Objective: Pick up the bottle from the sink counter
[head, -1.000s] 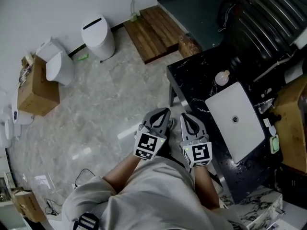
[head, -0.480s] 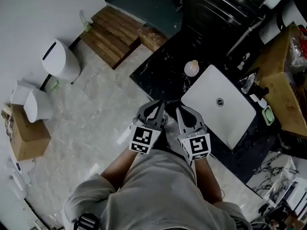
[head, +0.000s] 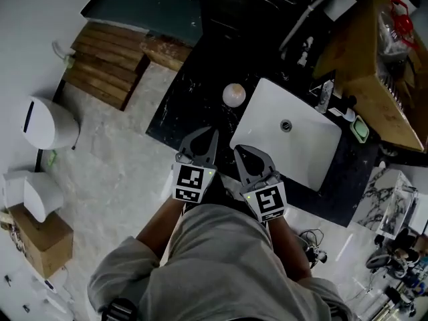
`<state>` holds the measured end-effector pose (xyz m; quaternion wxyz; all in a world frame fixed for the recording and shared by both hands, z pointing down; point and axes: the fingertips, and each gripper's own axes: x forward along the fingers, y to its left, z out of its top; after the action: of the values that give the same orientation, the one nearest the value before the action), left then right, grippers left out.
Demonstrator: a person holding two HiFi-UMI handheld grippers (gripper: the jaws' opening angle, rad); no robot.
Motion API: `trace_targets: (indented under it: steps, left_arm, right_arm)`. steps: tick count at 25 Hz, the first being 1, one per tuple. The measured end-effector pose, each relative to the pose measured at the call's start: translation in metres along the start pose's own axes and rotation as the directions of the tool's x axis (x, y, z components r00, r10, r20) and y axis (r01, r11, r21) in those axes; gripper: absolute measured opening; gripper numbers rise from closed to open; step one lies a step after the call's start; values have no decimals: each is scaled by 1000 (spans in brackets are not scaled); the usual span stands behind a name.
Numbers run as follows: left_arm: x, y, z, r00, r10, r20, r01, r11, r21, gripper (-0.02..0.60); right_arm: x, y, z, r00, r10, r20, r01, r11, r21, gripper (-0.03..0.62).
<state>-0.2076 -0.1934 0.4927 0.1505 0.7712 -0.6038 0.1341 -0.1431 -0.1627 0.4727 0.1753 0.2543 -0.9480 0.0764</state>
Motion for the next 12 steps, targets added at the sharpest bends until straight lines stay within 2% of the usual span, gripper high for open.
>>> trace_targets:
  steps: [4, 8, 12]
  left_arm:
    - [31, 17, -1, 998, -55, -13, 55, 998, 22, 14]
    - [60, 10, 1, 989, -144, -16, 144, 989, 20, 14]
    - [83, 14, 1, 983, -184, -20, 185, 982, 49, 14]
  right_arm:
    - [6, -11, -9, 997, -61, -44, 63, 998, 26, 9]
    - [-4, -26, -17, 982, -151, -109, 156, 987, 41, 9]
    - [2, -38, -17, 973, -199, -113, 202, 979, 18, 9]
